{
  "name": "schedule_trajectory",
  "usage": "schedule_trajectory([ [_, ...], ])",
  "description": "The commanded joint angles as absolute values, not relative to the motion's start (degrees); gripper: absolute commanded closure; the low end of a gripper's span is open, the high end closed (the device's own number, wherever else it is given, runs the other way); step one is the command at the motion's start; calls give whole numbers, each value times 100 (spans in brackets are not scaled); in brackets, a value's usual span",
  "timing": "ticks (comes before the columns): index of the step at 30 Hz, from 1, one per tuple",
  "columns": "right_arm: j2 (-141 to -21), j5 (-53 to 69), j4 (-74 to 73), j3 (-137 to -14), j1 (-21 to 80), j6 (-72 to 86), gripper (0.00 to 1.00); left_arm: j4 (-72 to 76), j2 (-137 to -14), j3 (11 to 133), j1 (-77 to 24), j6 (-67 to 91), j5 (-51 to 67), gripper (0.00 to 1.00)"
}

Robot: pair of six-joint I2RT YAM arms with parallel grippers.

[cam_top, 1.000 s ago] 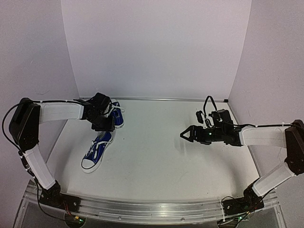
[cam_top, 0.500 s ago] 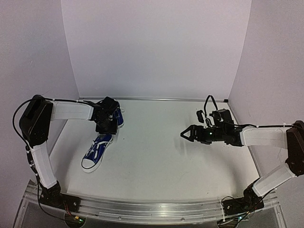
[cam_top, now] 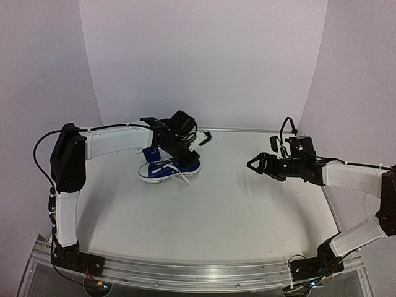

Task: Tie the shoes

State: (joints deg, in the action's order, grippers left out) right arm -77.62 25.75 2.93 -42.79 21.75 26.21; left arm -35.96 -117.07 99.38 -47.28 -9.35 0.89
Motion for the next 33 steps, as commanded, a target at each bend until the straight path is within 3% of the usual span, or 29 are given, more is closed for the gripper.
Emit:
schedule_trajectory([
  [1,-7713,2612,1,-4507,1930,2617,2,-5191,-12327,10673,-5743,-3436,1069,95],
  [6,-7848,3073,-156,-4397,1898,2452,2,-5381,-12312,10046,-6010,-3768,1150,88],
  [10,-7949,3447,-103,-4316,1901,2336,2,-4564,-11542,9154,-6006,-3287,583,66],
  [13,-8039,3638,-28,-4286,1920,2333,2,-4047,-10927,8654,-5959,-2876,470,55],
  [14,-8083,3660,41,-4291,1941,2351,2,-3766,-10646,8423,-5925,-2747,541,49],
  [15,-8141,3678,130,-4308,2002,2373,3,-3501,-10311,8208,-5880,-2628,665,32],
  [17,-8294,3728,280,-4344,2143,2423,6,-2884,-9788,7752,-5751,-2310,904,14],
  [20,-8604,3582,385,-4500,2425,2492,7,-2052,-9189,7132,-5326,-1538,1116,2],
  [25,-9399,3253,398,-5093,2764,2431,11,-1475,-9038,6626,-4538,-266,522,0],
  [33,-10817,2070,-15,-6771,2921,2325,34,-1438,-9867,7017,-4017,907,-105,0],
])
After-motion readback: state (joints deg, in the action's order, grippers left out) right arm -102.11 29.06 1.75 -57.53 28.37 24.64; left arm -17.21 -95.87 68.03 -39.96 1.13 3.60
